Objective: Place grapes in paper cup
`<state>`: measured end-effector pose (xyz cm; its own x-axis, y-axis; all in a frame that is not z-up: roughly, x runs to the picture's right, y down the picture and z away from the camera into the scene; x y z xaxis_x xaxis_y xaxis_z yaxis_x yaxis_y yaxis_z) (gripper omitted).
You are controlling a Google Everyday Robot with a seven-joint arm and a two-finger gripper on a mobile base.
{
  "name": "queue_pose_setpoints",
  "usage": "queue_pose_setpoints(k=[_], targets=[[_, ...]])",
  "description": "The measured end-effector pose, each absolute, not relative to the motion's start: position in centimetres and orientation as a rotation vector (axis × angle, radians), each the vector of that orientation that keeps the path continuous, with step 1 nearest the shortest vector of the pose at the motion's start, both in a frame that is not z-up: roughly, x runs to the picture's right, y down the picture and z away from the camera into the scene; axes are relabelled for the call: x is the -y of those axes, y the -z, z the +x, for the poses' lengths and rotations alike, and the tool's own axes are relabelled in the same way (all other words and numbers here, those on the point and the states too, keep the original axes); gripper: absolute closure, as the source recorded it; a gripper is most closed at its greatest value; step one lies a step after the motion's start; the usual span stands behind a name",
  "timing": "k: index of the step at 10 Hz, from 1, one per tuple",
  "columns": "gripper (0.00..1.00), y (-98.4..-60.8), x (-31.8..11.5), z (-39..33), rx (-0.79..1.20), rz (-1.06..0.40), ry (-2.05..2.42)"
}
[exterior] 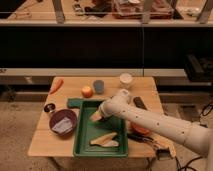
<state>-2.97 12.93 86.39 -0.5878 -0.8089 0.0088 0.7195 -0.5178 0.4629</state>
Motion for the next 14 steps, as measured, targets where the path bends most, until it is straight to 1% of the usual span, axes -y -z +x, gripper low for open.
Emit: queue_pose_setpoints(k=[1,2,4,5,6,7,14], targets=[[0.51,-86.8,-13.3,-3.3,0.545,0.255,2.154],[0.59,-87.0,-13.6,-3.2,0.552,0.248,2.156],[0.79,-87.2,-14.1,-2.9,0.582,0.231,2.146],[0.92,-87.2,-13.9,-2.7,0.585,0.224,2.138],[0.97,-87.2,-14.0,-2.7,0.587,0.223,2.14],[1.0,-87.1,-14.0,-2.7,0.587,0.222,2.141],[1.0,-86.9,-14.3,-2.9,0.595,0.222,2.148]])
